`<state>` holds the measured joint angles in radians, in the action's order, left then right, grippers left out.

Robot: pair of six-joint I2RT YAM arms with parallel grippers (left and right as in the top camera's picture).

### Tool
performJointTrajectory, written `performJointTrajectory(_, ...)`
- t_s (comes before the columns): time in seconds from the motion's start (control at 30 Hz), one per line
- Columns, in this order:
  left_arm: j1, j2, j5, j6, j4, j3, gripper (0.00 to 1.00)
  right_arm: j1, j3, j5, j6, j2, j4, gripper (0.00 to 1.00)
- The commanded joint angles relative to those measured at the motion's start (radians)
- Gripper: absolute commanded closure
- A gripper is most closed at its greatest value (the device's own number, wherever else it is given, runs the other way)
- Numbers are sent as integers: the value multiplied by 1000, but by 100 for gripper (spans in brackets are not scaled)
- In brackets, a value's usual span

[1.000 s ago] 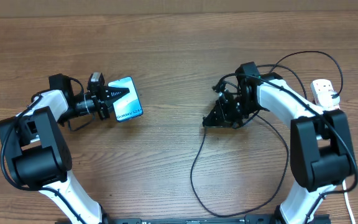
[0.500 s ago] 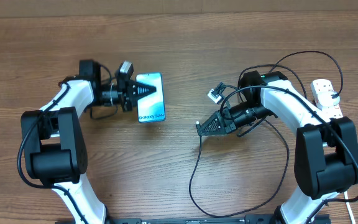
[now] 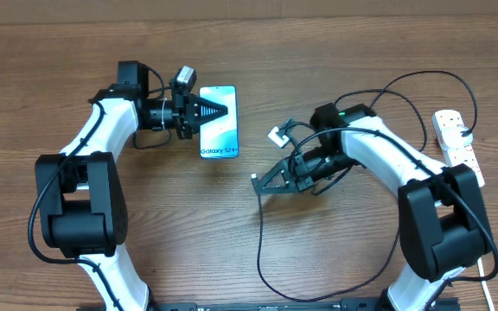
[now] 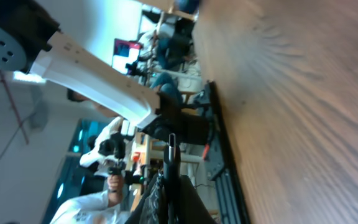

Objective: Plug charger to phone and switch on socket
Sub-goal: 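Carry the plug with the right gripper toward the phone's bottom port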

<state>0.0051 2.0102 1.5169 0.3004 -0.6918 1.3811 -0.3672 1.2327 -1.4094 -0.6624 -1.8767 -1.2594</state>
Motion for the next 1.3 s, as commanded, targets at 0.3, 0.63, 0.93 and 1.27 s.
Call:
performJointTrajectory(0.3, -39, -43, 33, 22, -10, 24, 96, -45, -7, -77, 360, 27, 291, 96)
performJointTrajectory(0.63, -39, -43, 21, 22, -10, 24, 96, -47, -7, -3, 634, 27, 475, 96)
performJointTrajectory(0.93, -39, -43, -71, 79, -6, 24, 96, -55, -7, 18, 725, 28, 544, 96)
performJointTrajectory(1.27, -39, -43, -107, 128, 74, 24, 96, -55, -7, 32, 800, 27, 589, 96)
